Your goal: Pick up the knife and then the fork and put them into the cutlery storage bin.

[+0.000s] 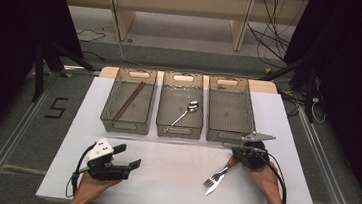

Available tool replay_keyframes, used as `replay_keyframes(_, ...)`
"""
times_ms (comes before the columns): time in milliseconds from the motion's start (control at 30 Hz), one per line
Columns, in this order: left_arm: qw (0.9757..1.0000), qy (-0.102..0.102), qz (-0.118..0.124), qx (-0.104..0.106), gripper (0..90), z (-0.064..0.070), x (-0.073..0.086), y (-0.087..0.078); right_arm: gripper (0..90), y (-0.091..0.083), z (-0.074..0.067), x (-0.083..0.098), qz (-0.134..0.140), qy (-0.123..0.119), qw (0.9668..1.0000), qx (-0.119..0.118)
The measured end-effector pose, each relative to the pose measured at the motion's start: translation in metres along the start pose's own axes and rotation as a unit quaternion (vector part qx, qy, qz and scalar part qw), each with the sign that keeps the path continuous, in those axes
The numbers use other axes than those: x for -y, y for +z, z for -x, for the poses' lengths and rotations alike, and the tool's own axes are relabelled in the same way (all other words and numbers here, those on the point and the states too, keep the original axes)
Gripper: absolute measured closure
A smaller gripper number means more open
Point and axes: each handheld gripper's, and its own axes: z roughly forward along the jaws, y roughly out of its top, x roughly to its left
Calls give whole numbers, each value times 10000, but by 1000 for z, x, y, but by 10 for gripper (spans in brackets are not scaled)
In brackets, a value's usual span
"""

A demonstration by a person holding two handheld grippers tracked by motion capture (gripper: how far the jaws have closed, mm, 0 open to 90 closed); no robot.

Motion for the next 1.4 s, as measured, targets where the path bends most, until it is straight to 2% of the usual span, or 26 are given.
replay_keyframes(200,10000,34,-34,15,196,1,1,2,900,8,1,-5,-65,15,10000,-3)
replay_keyframes(400,10000,72,-53,-11,196,1,1,1,900,13,2,-6,-283,-94,9994,163)
replay_keyframes(533,10000,71,-55,-19,196,1,1,1,900,7,4,-4,-415,-63,9988,248)
replay_keyframes(867,9999,101,-63,-12,196,3,1,2,900,-10,4,10,-546,124,9980,308)
replay_keyframes(1067,9999,117,-67,-9,196,4,1,2,900,-23,-1,22,-635,289,9969,354)
replay_keyframes(1400,9999,108,-71,-5,197,5,1,2,900,-36,-11,34,-733,297,9964,291)
